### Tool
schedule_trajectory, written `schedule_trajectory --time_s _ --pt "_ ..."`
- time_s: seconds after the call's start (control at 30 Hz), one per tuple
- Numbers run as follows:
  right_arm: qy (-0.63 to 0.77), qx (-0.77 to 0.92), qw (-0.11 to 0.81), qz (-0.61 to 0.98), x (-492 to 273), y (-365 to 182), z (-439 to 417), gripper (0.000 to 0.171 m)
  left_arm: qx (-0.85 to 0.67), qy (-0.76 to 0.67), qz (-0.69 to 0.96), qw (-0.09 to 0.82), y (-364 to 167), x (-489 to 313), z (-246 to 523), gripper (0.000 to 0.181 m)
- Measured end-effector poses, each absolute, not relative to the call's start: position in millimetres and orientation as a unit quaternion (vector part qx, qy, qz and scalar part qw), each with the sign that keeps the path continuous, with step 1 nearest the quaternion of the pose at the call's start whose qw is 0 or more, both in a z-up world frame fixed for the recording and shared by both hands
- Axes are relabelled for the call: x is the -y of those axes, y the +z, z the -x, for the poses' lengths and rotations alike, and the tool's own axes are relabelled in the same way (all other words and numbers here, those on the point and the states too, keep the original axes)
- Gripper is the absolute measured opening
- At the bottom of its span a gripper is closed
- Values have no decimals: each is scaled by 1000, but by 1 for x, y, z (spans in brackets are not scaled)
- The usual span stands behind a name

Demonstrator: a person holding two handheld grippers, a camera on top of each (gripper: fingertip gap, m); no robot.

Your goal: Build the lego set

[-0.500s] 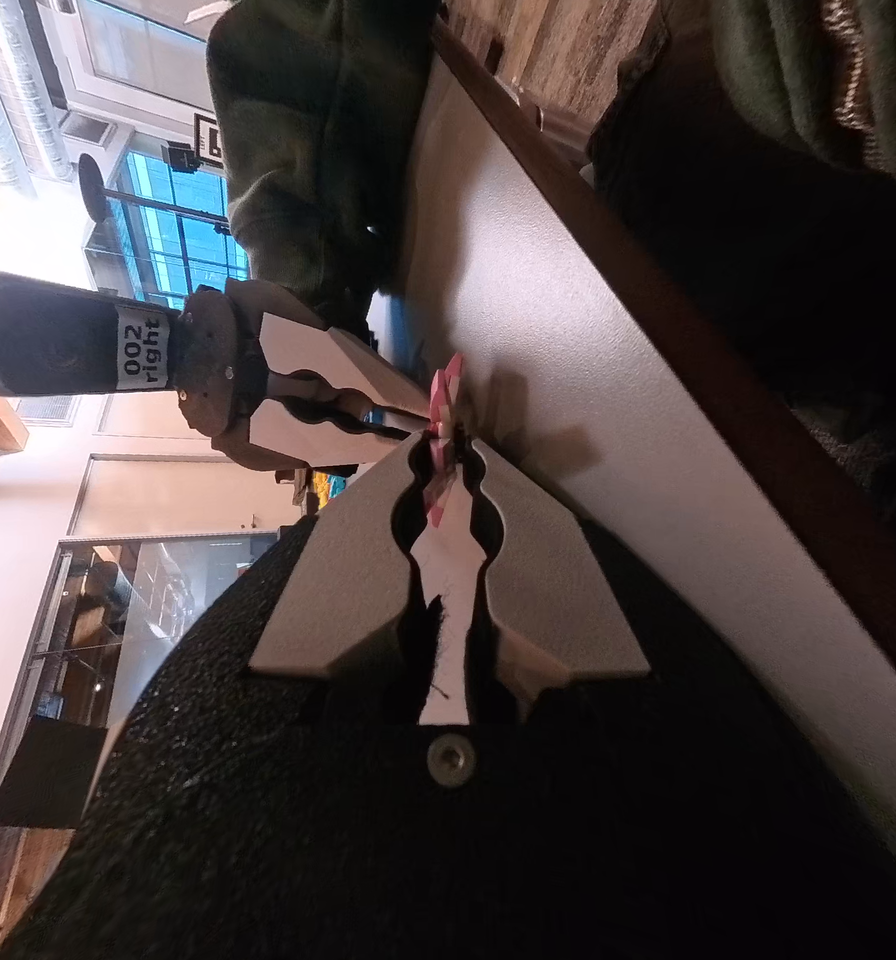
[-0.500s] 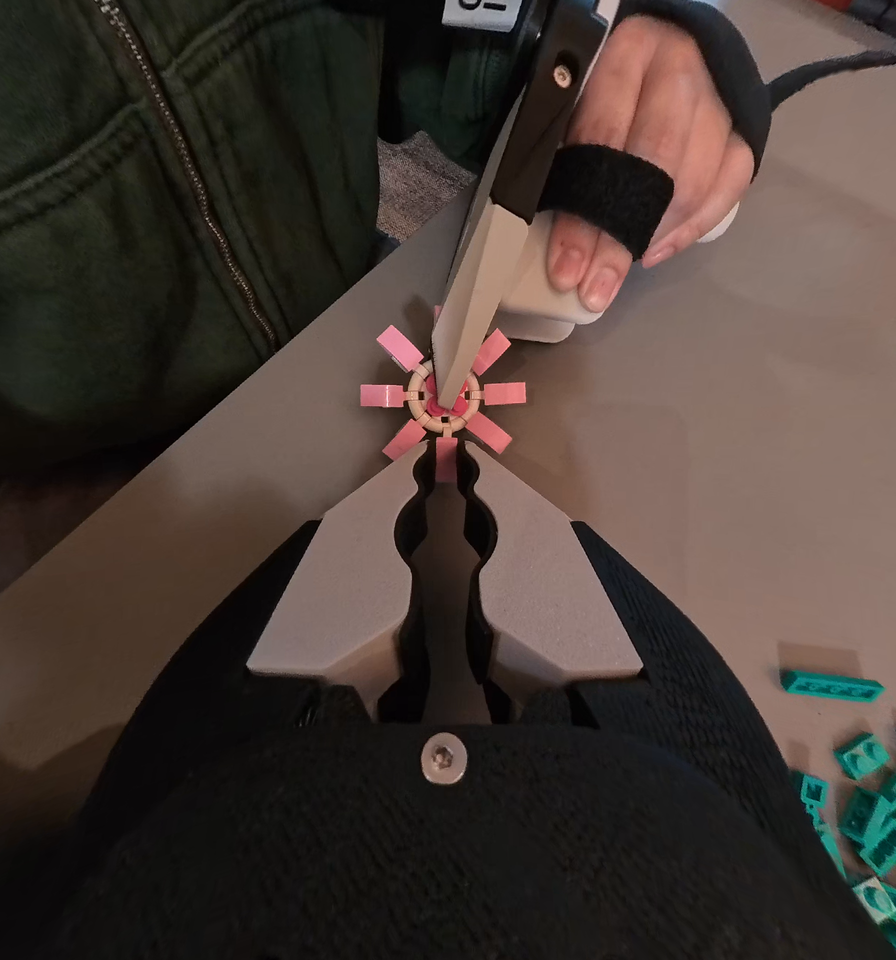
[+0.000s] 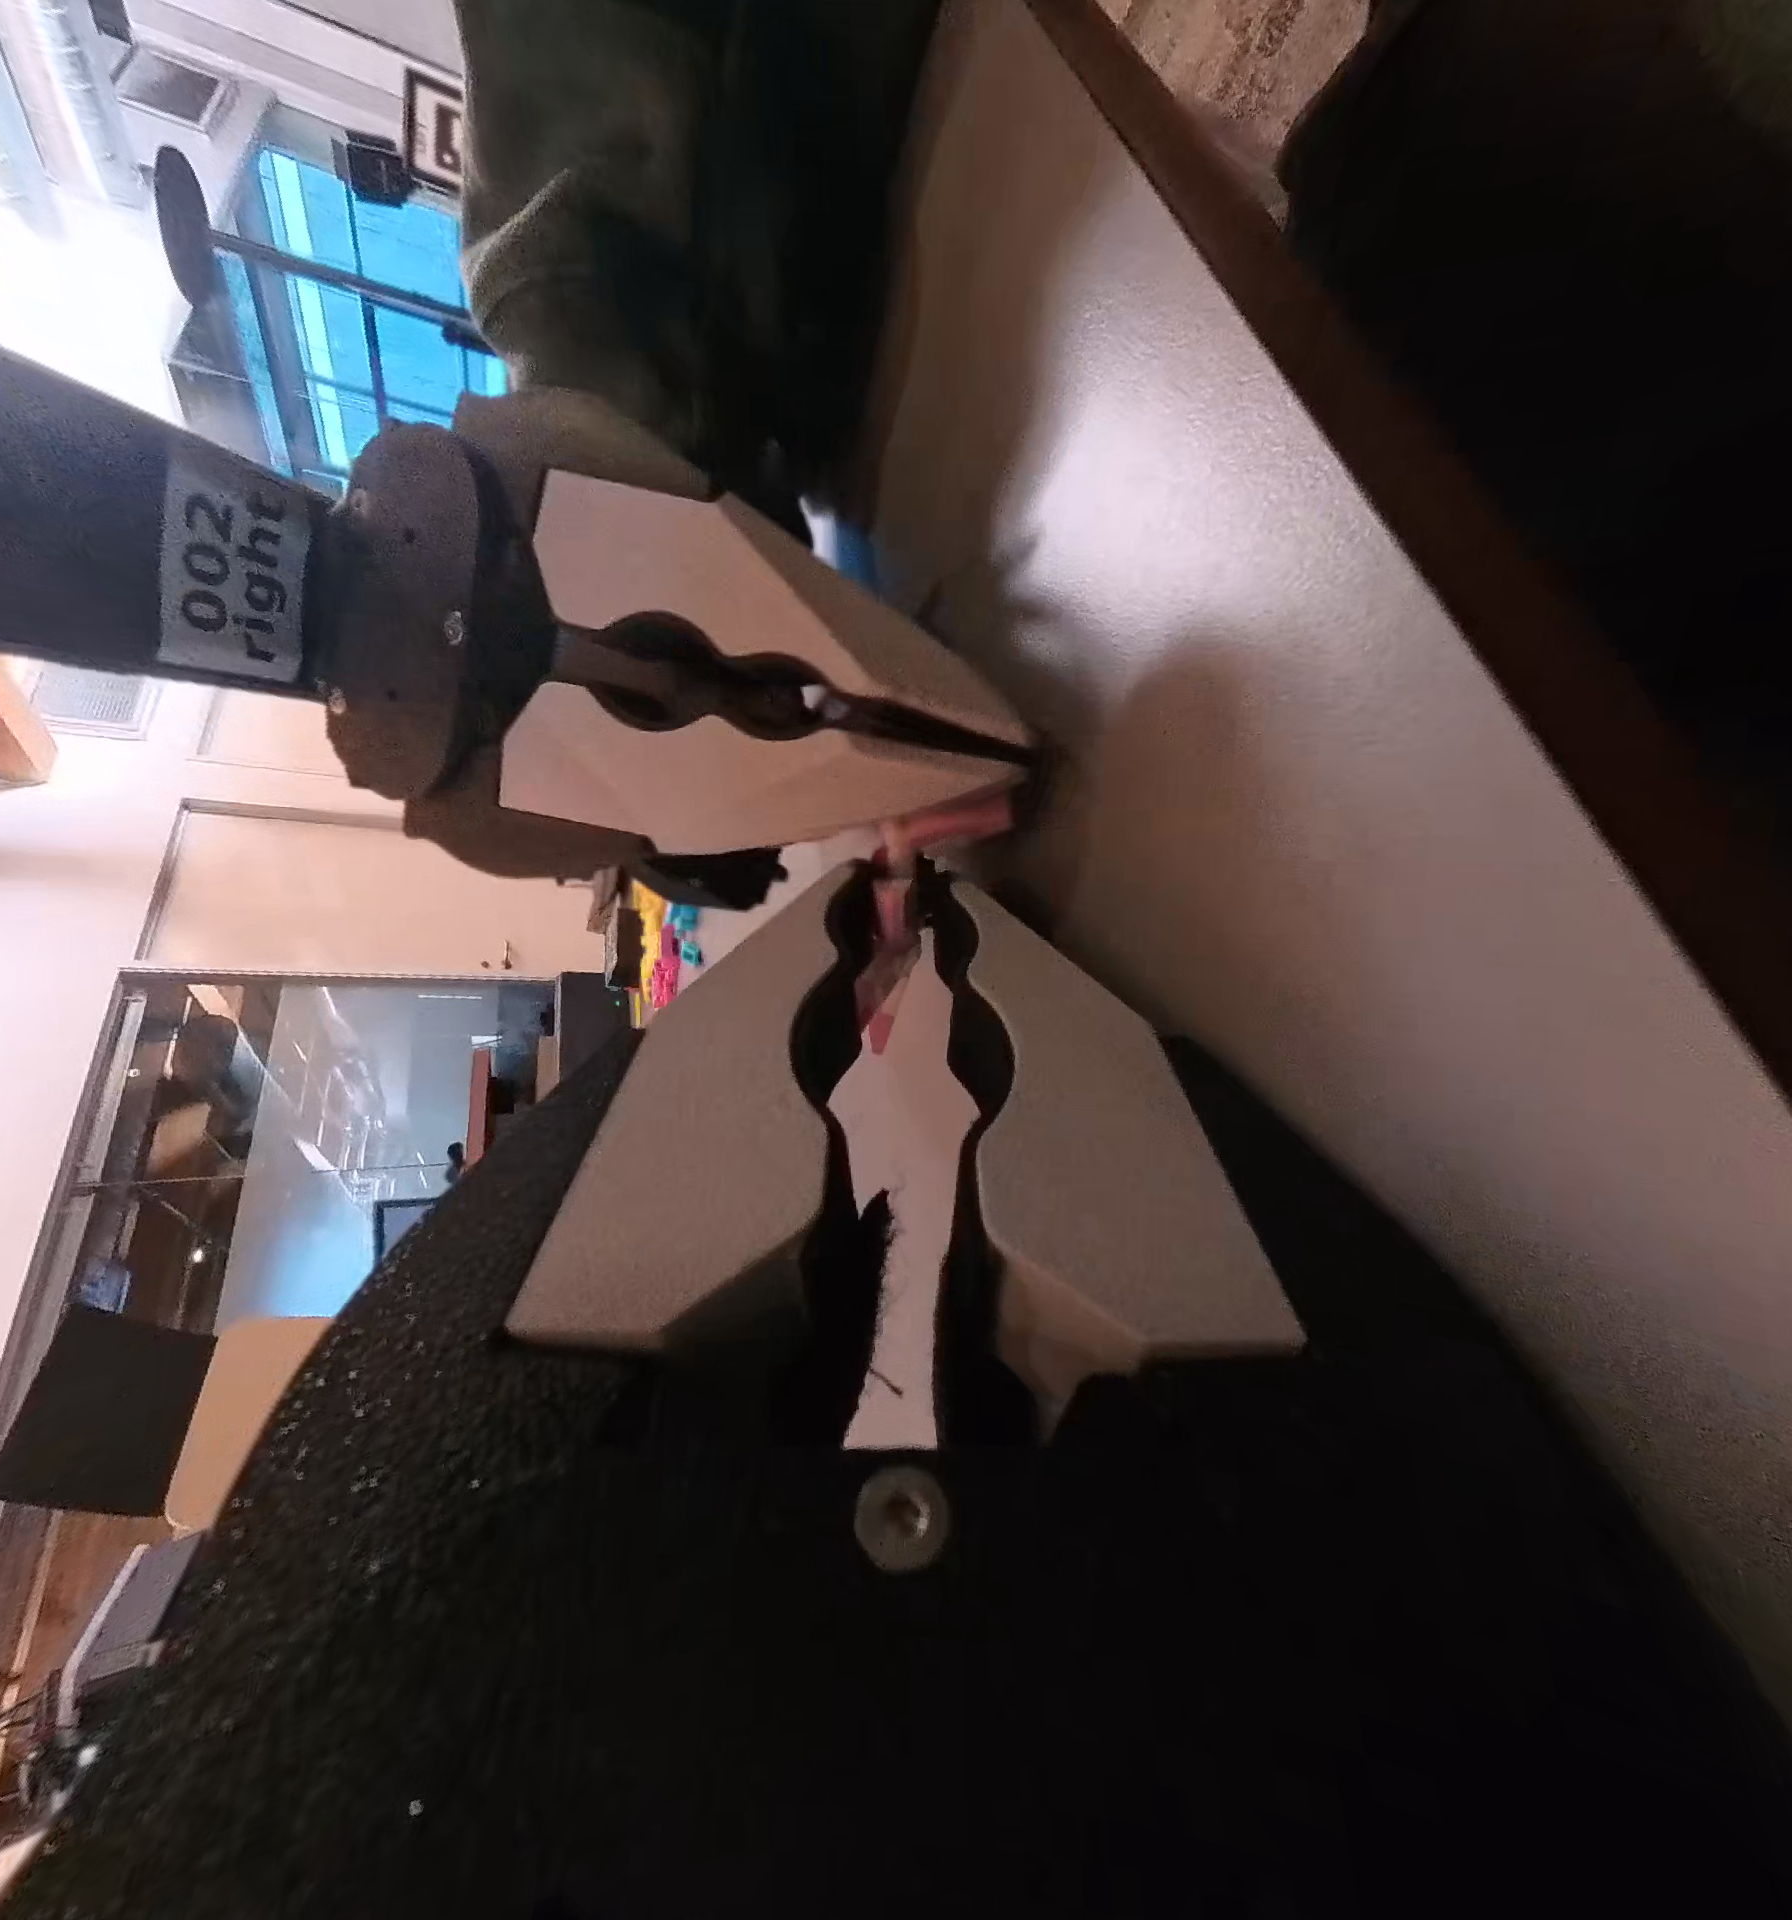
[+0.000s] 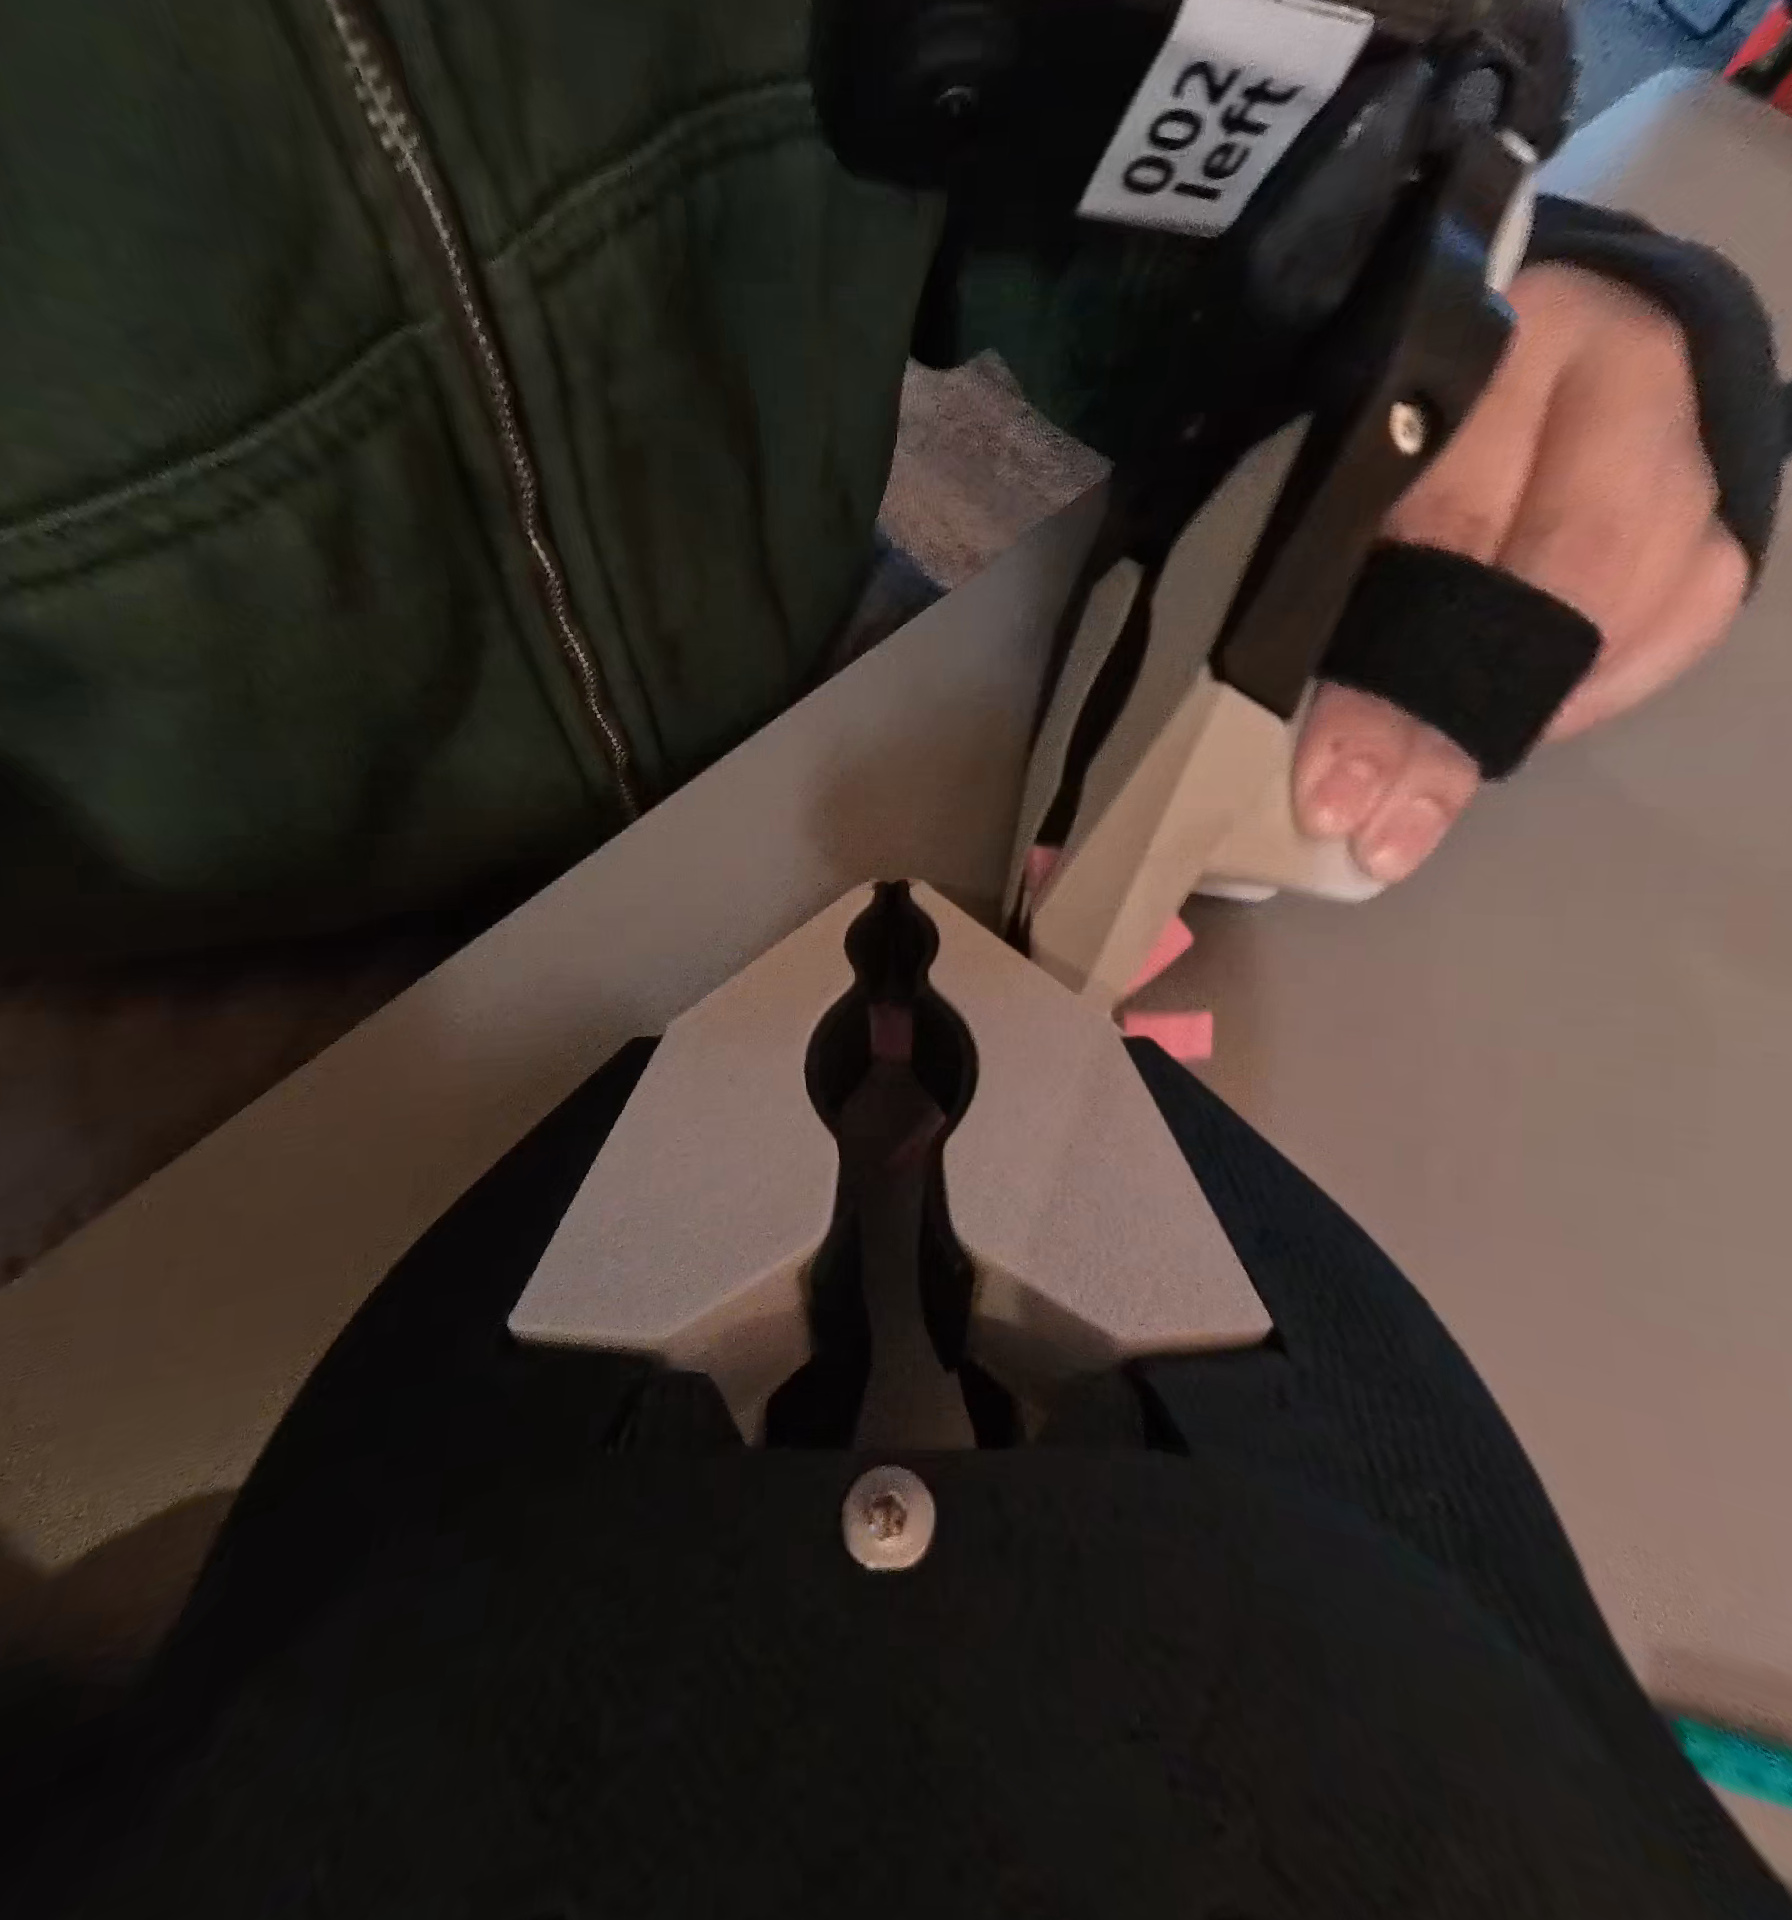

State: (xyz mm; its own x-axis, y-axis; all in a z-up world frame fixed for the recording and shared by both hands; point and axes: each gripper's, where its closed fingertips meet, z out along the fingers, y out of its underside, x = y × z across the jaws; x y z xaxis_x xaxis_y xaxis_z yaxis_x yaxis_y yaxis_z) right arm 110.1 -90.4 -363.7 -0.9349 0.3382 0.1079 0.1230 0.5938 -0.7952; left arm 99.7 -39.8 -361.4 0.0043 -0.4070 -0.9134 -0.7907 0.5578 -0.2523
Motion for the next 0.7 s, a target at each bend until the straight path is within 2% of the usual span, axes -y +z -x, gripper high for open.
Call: schedule_trajectory --time_s 0.03,0.17,0.47,0.57,0.7 --pt "441 876 130 147 84 -360 -111 0 -683 172 439 557 -361 40 -99 8" --pt "444 858 179 184 58 -341 -110 0 -682 167 442 558 -361 39 -99 8" --pt "412 837 224 281 9 -324 -116 0 -679 164 447 558 -361 38 -98 8" --pt "349 852 189 341 -14 -328 -139 0 -678 162 449 559 -361 38 -98 8" --pt "289 870 73 392 -17 -352 -172 0 -677 162 450 559 -361 37 -98 8"
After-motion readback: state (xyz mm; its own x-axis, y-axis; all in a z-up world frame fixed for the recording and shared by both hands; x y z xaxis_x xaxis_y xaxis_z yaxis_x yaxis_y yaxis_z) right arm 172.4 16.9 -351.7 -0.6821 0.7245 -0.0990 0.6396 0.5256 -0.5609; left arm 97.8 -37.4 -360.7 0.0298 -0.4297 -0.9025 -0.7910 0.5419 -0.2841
